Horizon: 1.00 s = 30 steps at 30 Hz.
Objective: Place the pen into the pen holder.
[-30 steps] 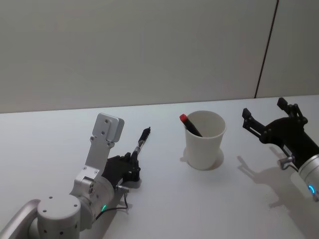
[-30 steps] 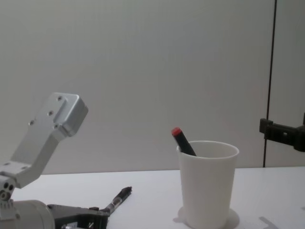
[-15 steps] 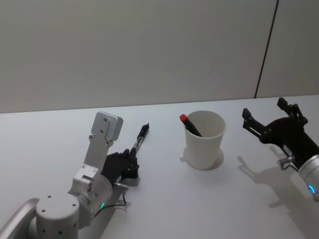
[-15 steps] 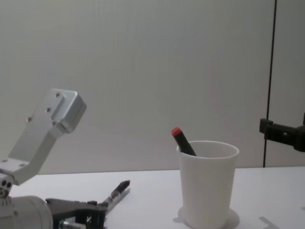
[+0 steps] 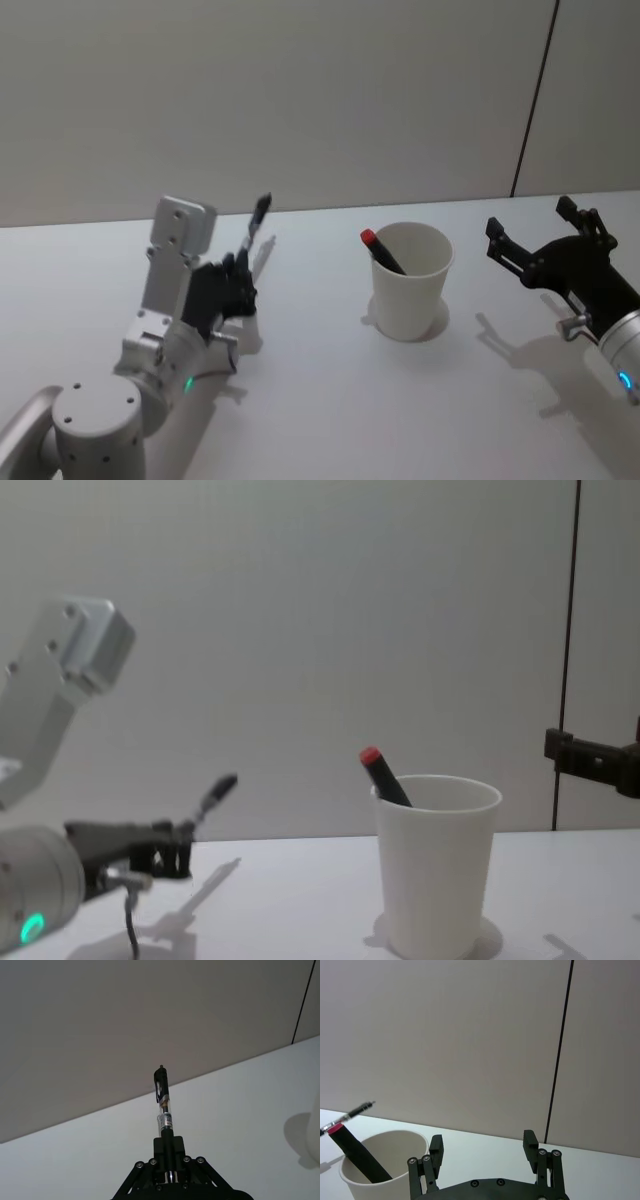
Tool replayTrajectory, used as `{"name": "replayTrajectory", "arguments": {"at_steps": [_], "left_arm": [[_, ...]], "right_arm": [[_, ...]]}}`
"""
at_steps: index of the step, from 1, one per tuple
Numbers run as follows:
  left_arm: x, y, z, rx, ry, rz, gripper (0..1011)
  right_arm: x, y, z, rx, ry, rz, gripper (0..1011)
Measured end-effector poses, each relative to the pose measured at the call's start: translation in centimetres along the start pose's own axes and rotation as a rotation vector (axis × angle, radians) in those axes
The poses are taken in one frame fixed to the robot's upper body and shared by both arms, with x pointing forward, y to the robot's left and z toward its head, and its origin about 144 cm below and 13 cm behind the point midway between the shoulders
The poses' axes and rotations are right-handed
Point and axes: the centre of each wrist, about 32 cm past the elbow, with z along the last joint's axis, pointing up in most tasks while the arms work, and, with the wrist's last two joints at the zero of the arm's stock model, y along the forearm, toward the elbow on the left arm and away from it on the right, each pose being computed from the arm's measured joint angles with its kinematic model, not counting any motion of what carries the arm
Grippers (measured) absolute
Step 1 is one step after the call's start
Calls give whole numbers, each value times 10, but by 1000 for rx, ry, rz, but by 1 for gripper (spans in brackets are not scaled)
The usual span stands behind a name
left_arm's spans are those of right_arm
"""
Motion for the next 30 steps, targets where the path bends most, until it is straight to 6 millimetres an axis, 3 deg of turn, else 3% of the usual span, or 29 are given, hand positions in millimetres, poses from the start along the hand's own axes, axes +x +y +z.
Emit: {"name": "replayTrajectory", "arguments": {"at_steps": [30], "left_arm": [[31, -12, 69, -476, 26, 167, 114]], "right_arm": [[-2, 8, 5, -4, 69, 45, 1001]]}}
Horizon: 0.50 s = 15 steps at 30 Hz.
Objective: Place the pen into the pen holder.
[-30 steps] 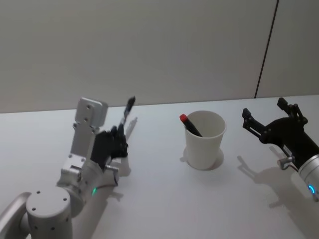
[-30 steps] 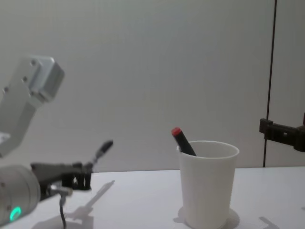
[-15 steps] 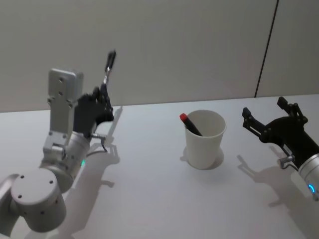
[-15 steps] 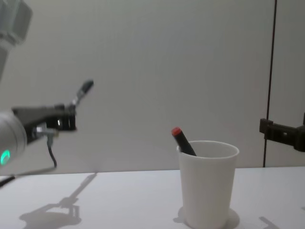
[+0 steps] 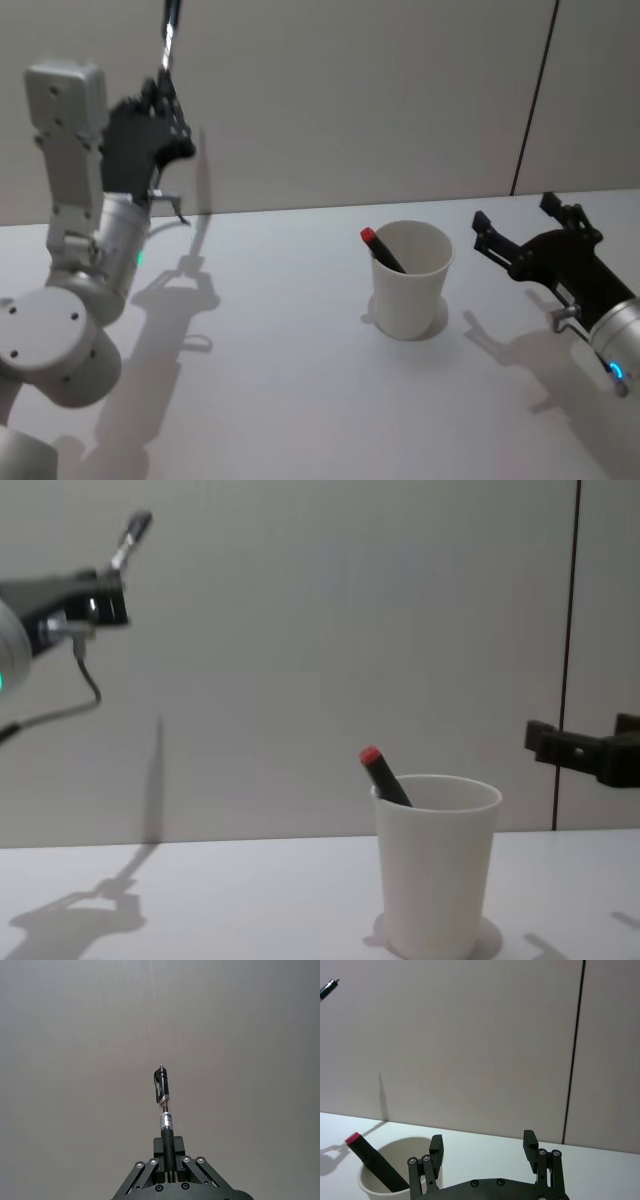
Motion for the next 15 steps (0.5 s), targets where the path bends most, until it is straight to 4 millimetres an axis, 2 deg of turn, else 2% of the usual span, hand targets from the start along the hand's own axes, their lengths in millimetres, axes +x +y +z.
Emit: {"name": "replayTrajectory", "arguments": {"at_steps": [6, 15], "left_arm": [[4, -9, 9, -66, 7, 21, 114], [7, -9, 10, -72, -17, 1, 114]], "right_arm": [[-1, 7, 6, -5, 76, 58, 1001], [-3, 16, 16, -5, 201, 159, 1002]]}}
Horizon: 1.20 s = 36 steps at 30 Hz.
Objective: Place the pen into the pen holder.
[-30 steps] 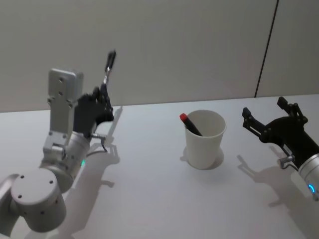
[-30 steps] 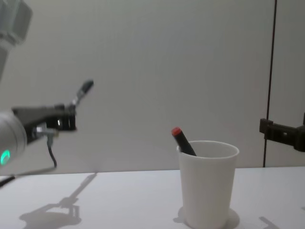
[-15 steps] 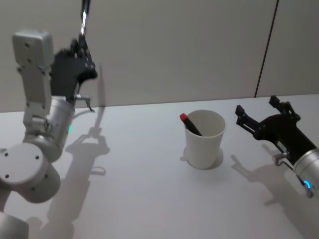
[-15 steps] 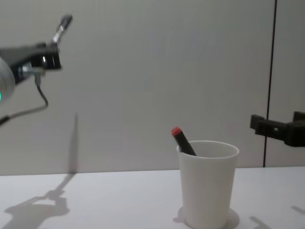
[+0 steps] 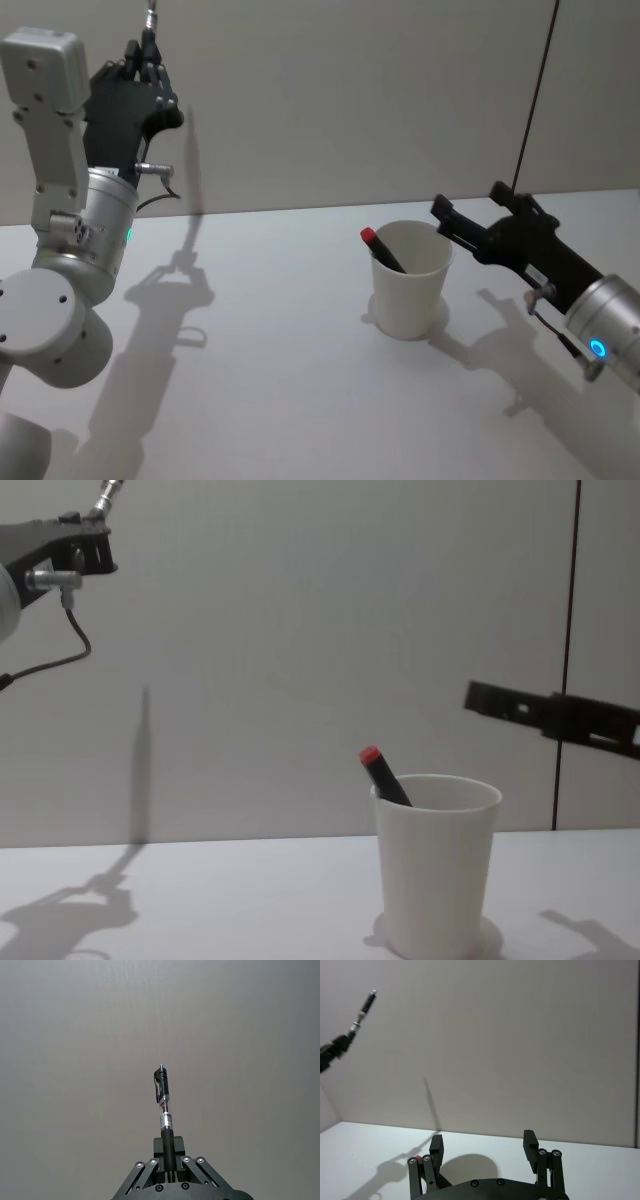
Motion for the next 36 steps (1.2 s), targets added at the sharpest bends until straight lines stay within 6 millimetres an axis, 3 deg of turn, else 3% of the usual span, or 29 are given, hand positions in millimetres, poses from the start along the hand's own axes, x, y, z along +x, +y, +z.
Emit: {"name": "replayTrajectory", "arguments": {"at_steps": [19, 36], "left_arm": [[8, 25, -13, 118, -124, -218, 114], [9, 36, -18, 148, -155, -285, 114]], "right_arm": [[-8, 26, 24, 19, 309, 276, 1001], [-9, 40, 17, -16, 370, 309, 1001]]}}
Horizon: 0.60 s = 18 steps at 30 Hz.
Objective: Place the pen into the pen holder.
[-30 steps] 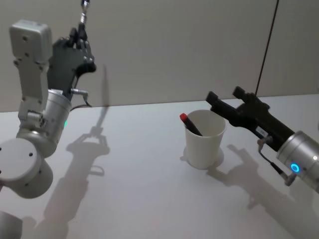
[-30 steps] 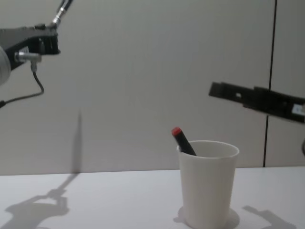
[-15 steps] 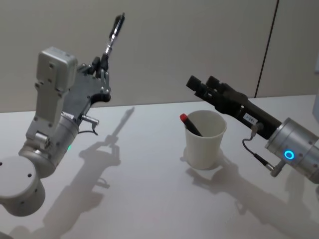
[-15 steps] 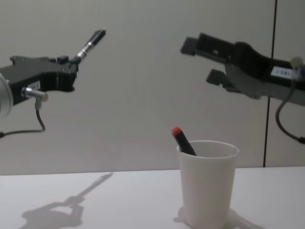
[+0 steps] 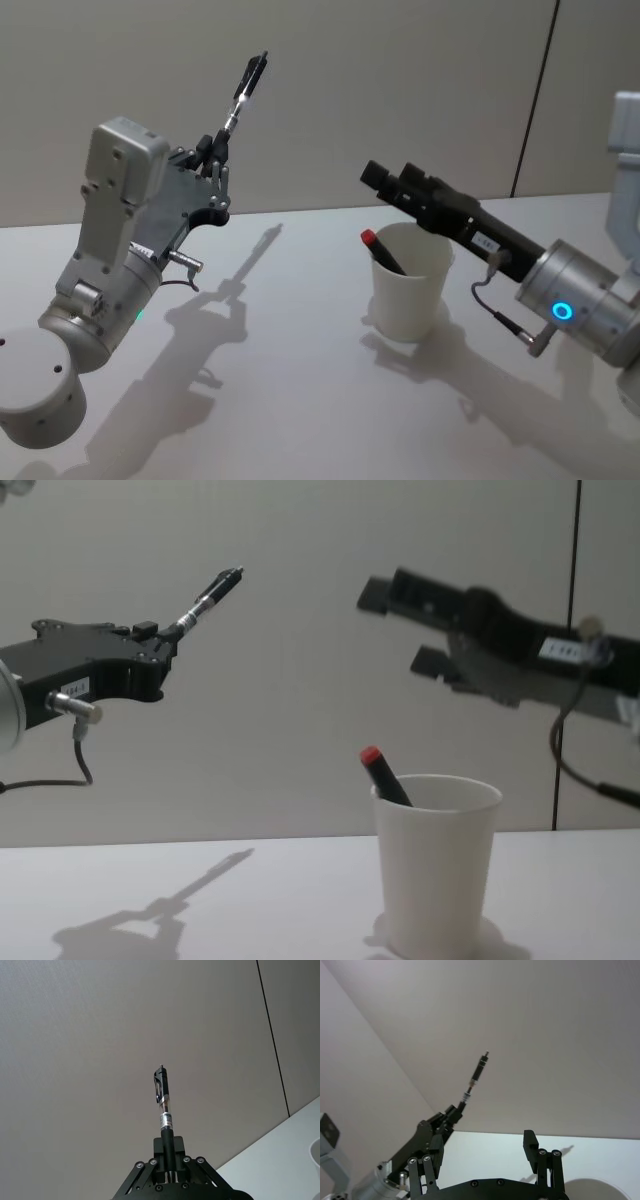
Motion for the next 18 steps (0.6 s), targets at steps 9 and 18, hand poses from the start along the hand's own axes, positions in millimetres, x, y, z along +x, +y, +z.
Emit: {"name": "replayTrajectory", "arguments": {"at_steps": [9, 18], "left_arm": [[0, 1, 0, -23, 36, -14, 114], [-3, 2, -1, -41, 77, -53, 114]], "right_arm": [[6, 18, -17, -53, -17, -103, 1001], [7, 38, -31, -64, -2, -128, 1001]]}}
